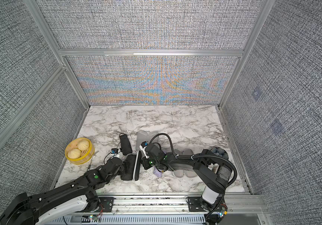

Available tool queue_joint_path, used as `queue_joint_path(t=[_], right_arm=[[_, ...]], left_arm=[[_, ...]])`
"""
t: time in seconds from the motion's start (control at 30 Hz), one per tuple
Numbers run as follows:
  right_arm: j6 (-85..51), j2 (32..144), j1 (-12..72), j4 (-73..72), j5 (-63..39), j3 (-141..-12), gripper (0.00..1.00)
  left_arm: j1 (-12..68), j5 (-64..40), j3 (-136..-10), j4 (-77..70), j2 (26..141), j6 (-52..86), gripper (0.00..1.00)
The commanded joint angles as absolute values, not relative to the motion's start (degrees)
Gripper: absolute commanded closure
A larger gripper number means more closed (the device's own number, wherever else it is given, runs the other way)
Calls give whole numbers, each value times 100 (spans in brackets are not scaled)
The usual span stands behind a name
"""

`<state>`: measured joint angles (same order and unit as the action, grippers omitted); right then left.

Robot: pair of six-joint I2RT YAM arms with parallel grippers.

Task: Put umbrellas into zippered umbrella sleeves
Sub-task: Close the umbrella sleeve at the center of the board.

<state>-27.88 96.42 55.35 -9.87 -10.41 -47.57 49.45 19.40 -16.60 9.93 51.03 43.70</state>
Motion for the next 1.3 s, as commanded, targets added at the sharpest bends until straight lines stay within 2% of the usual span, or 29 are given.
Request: queue_joint_path(t=[0.0, 0.07, 0.23, 0.4, 0.53, 0.57, 0.63, 0.7, 1.0, 1.27], right_arm=[[-2909, 9714, 5554, -1484, -1422, -4747, 74], [-2952, 9787, 5585, -1555, -1484, -4781, 70], [-2970, 9905, 5653, -1481, -1453, -4877, 66], [-3023, 10036, 5647, -1510, -1452, -4864, 64], [-3055, 10028, 5649, -1531, -1468, -4873, 64], [-3055, 10025, 5651, -1536, -1478, -4875, 63], [-3075, 10003, 5659, -1562, -1479, -4878, 63], [-3094, 10010, 5668, -1606, -1498, -4893, 61], [-3199, 10178, 5761, -1771, -1648, -5031, 57], [-3252, 10412, 5933, -1758, -1800, -5266, 53]], left_arm=[[4939, 1855, -1506, 642, 5279, 4465, 40], [4939, 1374, -1497, 453, 5448, 4541, 44], [4948, 403, -1461, -17, 5559, 4332, 44], [4947, 1001, -1477, 510, 5062, 4499, 45], [4916, 1650, -1624, 1339, 4197, 4385, 44], [4905, 1842, -1679, 1638, 4027, 4388, 41], [4874, 2076, -1822, 2166, 3897, 4416, 31], [4853, 2270, -1877, 2484, 3896, 4478, 28], [4817, 2724, -1919, 3023, 3466, 4772, 25], [4808, 2728, -1875, 3004, 3419, 4809, 23]])
